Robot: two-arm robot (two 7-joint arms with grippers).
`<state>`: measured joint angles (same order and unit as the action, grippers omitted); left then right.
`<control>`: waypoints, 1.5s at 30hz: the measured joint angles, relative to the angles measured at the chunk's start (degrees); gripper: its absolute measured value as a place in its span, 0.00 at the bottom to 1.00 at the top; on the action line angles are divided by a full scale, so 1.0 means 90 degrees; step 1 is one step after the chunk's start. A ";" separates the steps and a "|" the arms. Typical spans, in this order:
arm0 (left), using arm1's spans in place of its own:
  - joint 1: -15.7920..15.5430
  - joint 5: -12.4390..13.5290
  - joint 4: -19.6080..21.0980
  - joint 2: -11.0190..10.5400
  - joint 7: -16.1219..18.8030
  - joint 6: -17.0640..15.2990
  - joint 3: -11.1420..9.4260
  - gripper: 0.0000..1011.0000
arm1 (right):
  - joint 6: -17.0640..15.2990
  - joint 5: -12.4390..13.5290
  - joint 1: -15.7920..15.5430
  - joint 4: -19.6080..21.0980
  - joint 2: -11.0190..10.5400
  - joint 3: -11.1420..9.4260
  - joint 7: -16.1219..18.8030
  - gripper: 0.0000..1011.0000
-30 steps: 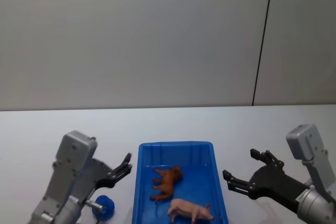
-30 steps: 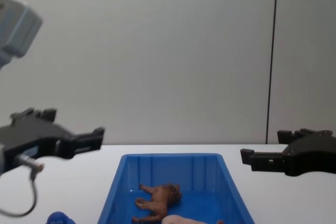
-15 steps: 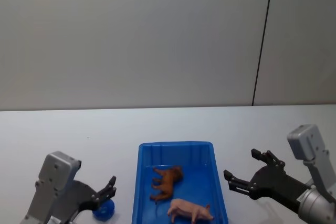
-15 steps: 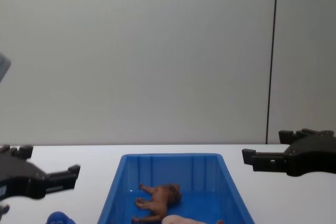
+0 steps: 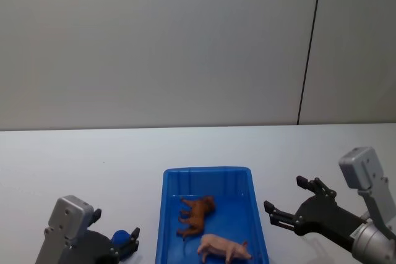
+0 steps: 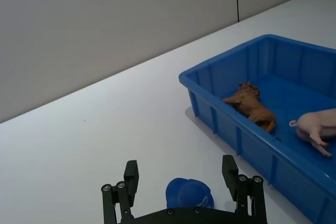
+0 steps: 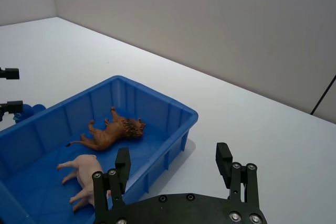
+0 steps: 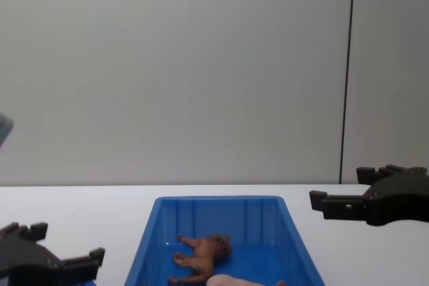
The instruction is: Pick up the two dolls from the table and place them into the box.
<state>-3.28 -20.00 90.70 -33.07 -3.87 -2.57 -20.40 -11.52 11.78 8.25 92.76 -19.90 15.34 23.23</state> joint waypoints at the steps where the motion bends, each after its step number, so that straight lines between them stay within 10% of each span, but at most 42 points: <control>1: -0.0016 0.0000 -0.0062 0.0021 -0.0055 0.0004 -0.0008 0.99 | 0.0000 0.0000 0.0000 0.0000 -0.0001 0.0000 0.0000 0.99; 21: -0.0266 -0.0081 -0.0849 0.0313 -0.0538 -0.0051 -0.0056 0.99 | 0.0000 -0.0001 -0.0001 0.0000 -0.0002 0.0000 0.0000 0.99; 35: -0.0406 -0.0118 -0.1104 0.0432 -0.0550 -0.0206 -0.0018 0.59 | -0.0001 -0.0001 -0.0001 -0.0001 -0.0002 0.0000 0.0001 0.99; 45: -0.0474 0.0039 -0.0879 0.0418 -0.0448 -0.0211 0.0069 0.51 | -0.0001 -0.0001 -0.0001 -0.0001 -0.0001 0.0000 0.0000 0.99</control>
<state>-7.54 -19.65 82.79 -29.30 -7.91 -4.47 -19.78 -11.52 11.77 8.25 92.75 -19.91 15.34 23.24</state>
